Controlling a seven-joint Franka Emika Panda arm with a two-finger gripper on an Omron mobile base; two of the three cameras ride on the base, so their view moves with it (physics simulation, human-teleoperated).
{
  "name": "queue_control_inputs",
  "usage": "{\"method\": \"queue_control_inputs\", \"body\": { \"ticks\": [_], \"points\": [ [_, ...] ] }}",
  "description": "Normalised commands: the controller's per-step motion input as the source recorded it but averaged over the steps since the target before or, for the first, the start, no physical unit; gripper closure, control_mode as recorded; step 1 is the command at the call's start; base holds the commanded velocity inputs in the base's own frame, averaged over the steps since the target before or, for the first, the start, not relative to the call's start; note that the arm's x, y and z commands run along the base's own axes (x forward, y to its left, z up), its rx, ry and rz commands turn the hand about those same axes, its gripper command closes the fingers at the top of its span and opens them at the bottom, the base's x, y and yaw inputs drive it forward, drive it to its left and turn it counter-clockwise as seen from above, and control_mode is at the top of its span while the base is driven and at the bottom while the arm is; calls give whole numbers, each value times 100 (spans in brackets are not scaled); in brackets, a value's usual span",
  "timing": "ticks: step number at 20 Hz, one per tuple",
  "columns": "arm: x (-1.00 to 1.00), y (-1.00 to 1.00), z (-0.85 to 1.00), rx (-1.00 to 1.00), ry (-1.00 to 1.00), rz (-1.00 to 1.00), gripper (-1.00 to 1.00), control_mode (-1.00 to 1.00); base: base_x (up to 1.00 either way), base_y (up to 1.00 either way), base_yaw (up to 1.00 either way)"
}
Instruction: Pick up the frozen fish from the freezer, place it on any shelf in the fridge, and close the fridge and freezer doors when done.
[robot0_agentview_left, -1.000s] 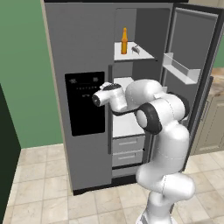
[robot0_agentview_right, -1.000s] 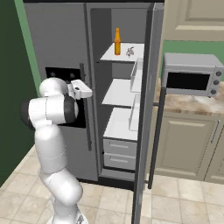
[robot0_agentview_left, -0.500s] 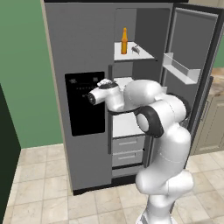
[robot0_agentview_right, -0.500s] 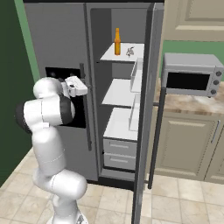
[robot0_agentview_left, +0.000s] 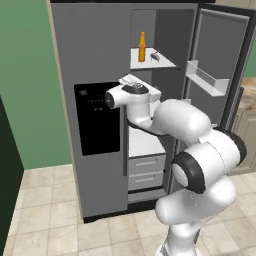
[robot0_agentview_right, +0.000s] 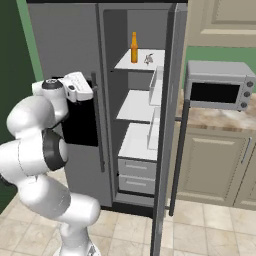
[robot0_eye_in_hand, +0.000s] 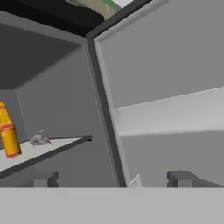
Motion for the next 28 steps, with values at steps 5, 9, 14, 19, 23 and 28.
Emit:
{"method": "queue_control_inputs", "body": {
  "ticks": [5, 9, 14, 19, 23, 28],
  "points": [
    [-100, -41, 80, 7, -1, 0, -100, -100, 0, 0, 0],
    [-100, -37, 55, 4, 0, 13, -100, -100, 0, 0, 0],
    [-100, -24, 32, 1, 1, 29, -100, -100, 0, 0, 0],
    [-100, -10, 5, 0, 14, 36, -100, -100, 0, 0, 0],
    [-100, -11, 0, -1, 19, 35, -100, -100, 0, 0, 0],
    [-99, -1, -1, -5, 13, 25, -100, -100, 0, 0, 0]
  ]
}}
